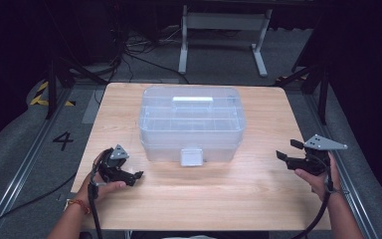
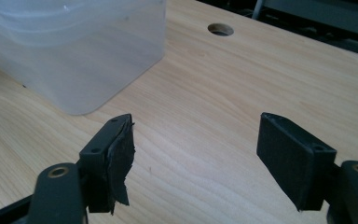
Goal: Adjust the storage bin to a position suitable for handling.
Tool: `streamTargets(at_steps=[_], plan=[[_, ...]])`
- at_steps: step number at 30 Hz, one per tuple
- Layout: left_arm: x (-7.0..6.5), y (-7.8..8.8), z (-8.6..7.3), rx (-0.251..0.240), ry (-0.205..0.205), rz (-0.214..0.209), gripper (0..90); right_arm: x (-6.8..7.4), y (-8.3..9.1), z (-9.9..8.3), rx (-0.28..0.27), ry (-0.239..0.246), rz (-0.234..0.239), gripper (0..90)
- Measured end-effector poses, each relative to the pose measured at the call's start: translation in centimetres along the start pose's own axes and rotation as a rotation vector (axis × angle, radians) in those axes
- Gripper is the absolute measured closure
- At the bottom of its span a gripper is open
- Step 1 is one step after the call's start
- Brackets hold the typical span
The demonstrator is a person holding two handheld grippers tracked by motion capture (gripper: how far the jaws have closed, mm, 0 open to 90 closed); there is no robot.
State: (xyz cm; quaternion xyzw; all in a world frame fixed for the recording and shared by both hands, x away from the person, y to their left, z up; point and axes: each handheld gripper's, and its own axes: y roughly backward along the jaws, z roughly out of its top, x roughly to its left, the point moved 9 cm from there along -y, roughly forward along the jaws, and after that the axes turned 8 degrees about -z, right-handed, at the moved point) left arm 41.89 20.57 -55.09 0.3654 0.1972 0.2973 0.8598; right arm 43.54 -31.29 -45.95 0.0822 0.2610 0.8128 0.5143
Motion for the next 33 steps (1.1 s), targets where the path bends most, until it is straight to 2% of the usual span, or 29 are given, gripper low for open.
streamTargets(at_steps=[1, 5, 14, 33], plan=[[0.0, 0.0, 0.0, 0.000, 0.000, 0.001, 0.3, 0.1, 0.2, 0.8, -0.015, 0.005, 0.004, 28.2], [0.0, 0.0, 0.0, 0.002, -0.004, 0.003, 0.3, 0.2, 0.3, 1.7, -0.028, 0.018, 0.007, 28.7], [0.0, 0.0, 0.0, 0.003, -0.001, 0.004, 0.4, 1.0, 0.7, 5.3, -0.081, 0.047, 0.019, 29.2], [0.0, 0.0, 0.0, 0.001, 0.003, 0.004, 0.5, 3.5, -0.1, 11.7, -0.139, 0.115, 0.045, 28.3]])
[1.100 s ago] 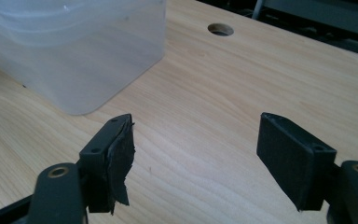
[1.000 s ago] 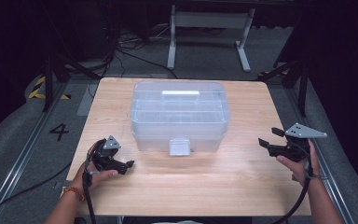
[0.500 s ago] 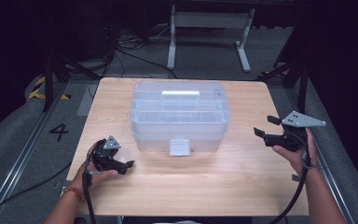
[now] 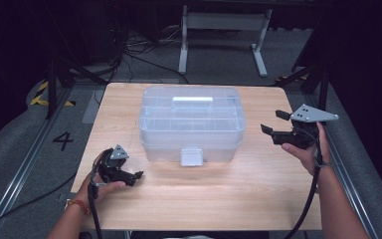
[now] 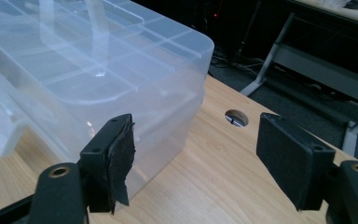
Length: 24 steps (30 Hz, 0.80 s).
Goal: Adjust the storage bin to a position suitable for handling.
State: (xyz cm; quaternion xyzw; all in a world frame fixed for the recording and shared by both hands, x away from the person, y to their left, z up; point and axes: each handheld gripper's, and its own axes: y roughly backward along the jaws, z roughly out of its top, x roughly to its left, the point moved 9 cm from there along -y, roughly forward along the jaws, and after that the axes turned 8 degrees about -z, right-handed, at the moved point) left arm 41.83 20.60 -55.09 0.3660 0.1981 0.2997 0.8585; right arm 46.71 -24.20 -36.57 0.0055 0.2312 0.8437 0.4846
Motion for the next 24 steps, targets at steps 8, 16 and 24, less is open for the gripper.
streamTargets(at_steps=[8, 16, 24], plan=[[0.0, 0.0, 0.0, 0.001, -0.001, 0.000, 0.5, 0.7, -1.2, 1.8, -0.025, -0.012, 0.023, 28.7], [0.0, 0.0, 0.0, 0.000, 0.000, 0.002, 0.5, 1.9, -2.8, 3.0, -0.027, -0.010, 0.050, 28.9], [0.1, 0.0, 0.0, -0.001, -0.009, 0.006, 0.5, 3.0, -4.5, 4.2, -0.024, 0.008, 0.067, 29.4]])
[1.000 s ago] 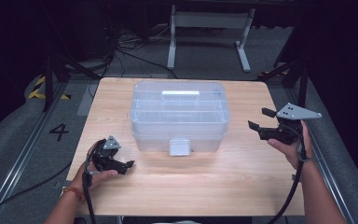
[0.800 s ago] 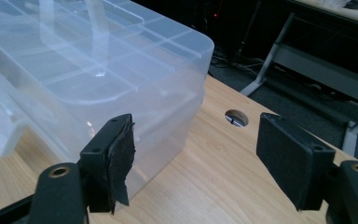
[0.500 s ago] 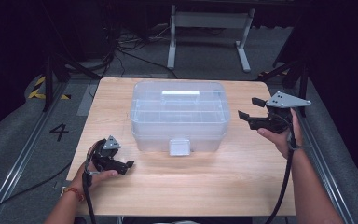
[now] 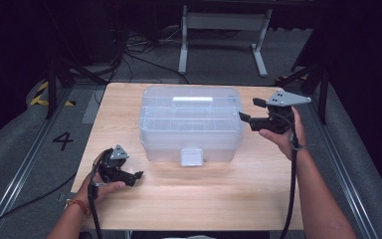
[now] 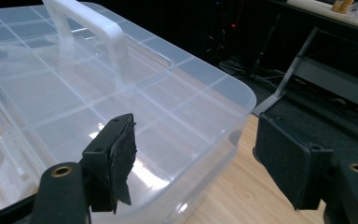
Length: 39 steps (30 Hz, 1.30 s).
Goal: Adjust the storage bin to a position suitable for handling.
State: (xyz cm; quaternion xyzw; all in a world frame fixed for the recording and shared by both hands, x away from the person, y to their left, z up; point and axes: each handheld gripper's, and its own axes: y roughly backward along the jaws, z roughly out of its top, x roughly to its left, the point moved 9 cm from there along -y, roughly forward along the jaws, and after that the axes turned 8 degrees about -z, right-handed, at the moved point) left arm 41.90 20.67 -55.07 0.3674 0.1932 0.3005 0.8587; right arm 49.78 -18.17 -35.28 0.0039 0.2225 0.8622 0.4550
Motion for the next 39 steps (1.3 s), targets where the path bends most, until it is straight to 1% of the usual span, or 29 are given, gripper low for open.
streamTargets(at_steps=[4, 6, 7, 9, 10, 13, 17, 18, 19, 20, 24, 25, 26, 30, 34, 37, 39], plan=[[-0.1, 0.1, -0.1, 0.005, -0.001, -0.009, 0.6, 0.4, -0.8, 0.4, -0.002, 0.007, 0.008, 30.3], [0.1, 0.1, -0.1, 0.004, -0.016, -0.002, 0.6, 0.6, -1.1, 0.5, 0.007, 0.011, 0.012, 30.3], [0.0, 0.1, -0.1, 0.003, -0.005, -0.008, 0.6, 0.7, -1.2, 0.6, 0.005, 0.014, 0.014, 30.5], [0.0, 0.2, -0.3, 0.008, -0.007, -0.012, 0.6, 0.9, -1.5, 0.9, 0.011, 0.019, 0.017, 30.5], [-0.1, 0.3, -0.3, 0.004, 0.002, -0.014, 0.6, 1.0, -1.7, 1.1, 0.007, 0.023, 0.020, 30.8], [0.1, 0.4, -0.5, 0.000, -0.005, -0.004, 0.6, 1.4, -2.0, 1.6, 0.008, 0.025, 0.026, 31.5], [0.1, 0.8, -0.9, 0.005, 0.008, -0.007, 0.6, 1.7, -2.6, 1.9, 0.014, 0.037, 0.032, 32.3], [0.1, 0.8, -0.9, 0.003, -0.002, -0.007, 0.6, 1.8, -2.8, 1.9, 0.015, 0.041, 0.033, 32.6], [0.2, 0.9, -1.0, -0.002, -0.001, -0.001, 0.6, 1.8, -3.0, 2.0, 0.020, 0.043, 0.035, 32.9], [0.1, 0.9, -1.0, -0.002, 0.006, -0.001, 0.6, 1.9, -3.2, 2.1, 0.021, 0.043, 0.038, 33.0], [0.1, 0.9, -1.0, -0.002, 0.005, -0.001, 0.6, 2.0, -3.8, 2.5, 0.027, 0.030, 0.056, 34.2], [0.1, 0.9, -1.0, -0.002, 0.005, -0.001, 0.6, 1.9, -3.9, 2.6, 0.031, 0.031, 0.055, 34.5], [0.1, 0.9, -1.0, -0.002, 0.005, -0.001, 0.6, 1.9, -4.0, 2.8, 0.024, 0.043, 0.052, 34.9], [0.1, 0.9, -1.0, -0.001, 0.005, -0.001, 0.6, 1.9, -4.4, 3.2, 0.028, 0.030, 0.062, 35.6], [0.2, 0.9, -1.0, -0.001, 0.002, -0.004, 0.5, 2.1, -4.8, 3.6, 0.033, 0.047, 0.070, 38.9], [0.2, 0.9, -1.0, 0.000, -0.002, -0.003, 0.4, 2.7, -5.1, 3.9, 0.034, 0.060, 0.093, 44.0], [0.2, 0.9, -1.0, 0.000, -0.002, -0.003, 0.4, 3.0, -5.2, 4.0, 0.035, 0.057, 0.116, 46.7]])
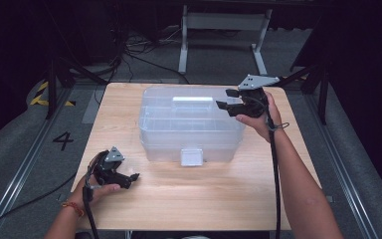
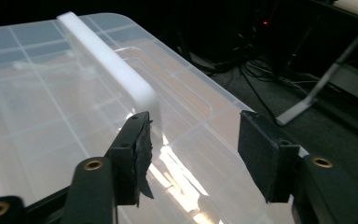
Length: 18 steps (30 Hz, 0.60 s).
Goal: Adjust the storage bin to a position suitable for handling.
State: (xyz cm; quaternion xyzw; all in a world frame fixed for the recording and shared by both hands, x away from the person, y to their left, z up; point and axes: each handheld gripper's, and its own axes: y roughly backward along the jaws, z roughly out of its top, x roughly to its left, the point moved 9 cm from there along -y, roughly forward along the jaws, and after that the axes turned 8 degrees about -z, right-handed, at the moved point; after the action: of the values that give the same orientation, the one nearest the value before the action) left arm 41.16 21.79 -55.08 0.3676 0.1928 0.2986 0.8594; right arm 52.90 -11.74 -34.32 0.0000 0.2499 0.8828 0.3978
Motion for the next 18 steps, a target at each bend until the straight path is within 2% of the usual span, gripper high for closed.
streamTargets(at_steps=[12, 18], plan=[[0.0, 0.0, 0.0, 0.000, 0.000, 0.000, 0.4, 1.9, -0.6, 0.6, 0.017, 0.057, 0.060, 55.4], [0.0, 0.0, 0.0, -0.001, 0.004, 0.000, 0.4, 2.4, -1.3, 0.6, 0.052, 0.088, 0.052, 58.7]])
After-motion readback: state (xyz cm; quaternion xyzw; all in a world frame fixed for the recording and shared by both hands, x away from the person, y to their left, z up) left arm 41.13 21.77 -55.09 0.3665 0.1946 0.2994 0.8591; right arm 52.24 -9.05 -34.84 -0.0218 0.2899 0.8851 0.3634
